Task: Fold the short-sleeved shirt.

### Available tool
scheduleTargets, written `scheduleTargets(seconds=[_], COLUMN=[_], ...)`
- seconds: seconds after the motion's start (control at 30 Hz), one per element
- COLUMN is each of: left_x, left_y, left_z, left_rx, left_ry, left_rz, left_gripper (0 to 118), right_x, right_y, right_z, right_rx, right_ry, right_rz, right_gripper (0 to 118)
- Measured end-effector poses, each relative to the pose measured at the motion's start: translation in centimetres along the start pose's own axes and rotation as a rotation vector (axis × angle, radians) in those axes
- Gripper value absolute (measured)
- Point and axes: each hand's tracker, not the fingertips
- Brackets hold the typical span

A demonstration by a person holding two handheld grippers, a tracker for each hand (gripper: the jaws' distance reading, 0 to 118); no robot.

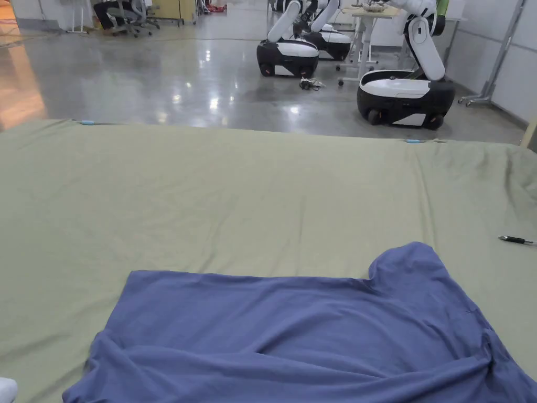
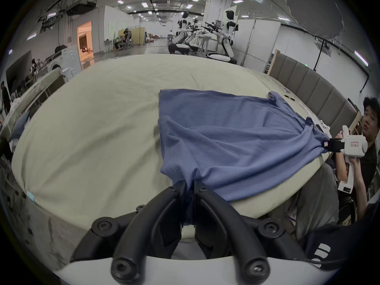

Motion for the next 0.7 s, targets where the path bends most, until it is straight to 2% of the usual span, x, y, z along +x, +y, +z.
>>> scheduleTargets(seconds=[0.03,0.07,0.1,0.13,0.17,0.27,0.37,0.43,0.53,0.7], left_x=[-0.1,-0.1,0.1,-0.1,0.2,1.5,3.2,4.1,6.8,9.6], left_y=[0.0,0.0,0.0,-0.2,0.3,1.6,3.4,3.7,4.0,3.1], left_z=[0.4,1.1,2.2,3.2,4.1,7.1,9.4,9.8,10.3,10.1], left_rx=[0.02,0.059,0.137,0.22,0.272,0.481,0.586,0.599,0.627,0.609], left_ry=[0.031,-0.005,-0.022,-0.029,-0.025,-0.058,-0.043,0.006,0.119,0.19], left_rz=[-0.002,-0.012,-0.044,-0.056,-0.051,0.013,0.07,0.036,-0.051,-0.197], left_gripper=[10,21,37,54,57,58,60,60,60,57], right_x=[-0.1,0.0,0.2,0.5,0.7,1.0,-0.3,-1.3,-3.3,-5.6], right_y=[0.1,0.1,0.3,0.4,0.5,0.7,1.4,2.0,3.0,3.2], right_z=[0.2,0.5,1.2,2.2,3.1,6.2,9.4,10.4,10.7,10.5], right_rx=[0.004,0.027,0.078,0.125,0.173,0.373,0.541,0.563,0.552,0.551], right_ry=[-0.02,-0.054,-0.046,-0.024,0.011,0.065,0.138,0.173,0.161,0.253], right_rz=[0.005,0.012,0.0,-0.021,-0.041,-0.092,-0.075,-0.042,-0.018,0.018], right_gripper=[9,15,32,58,69,71,75,77,77,76])
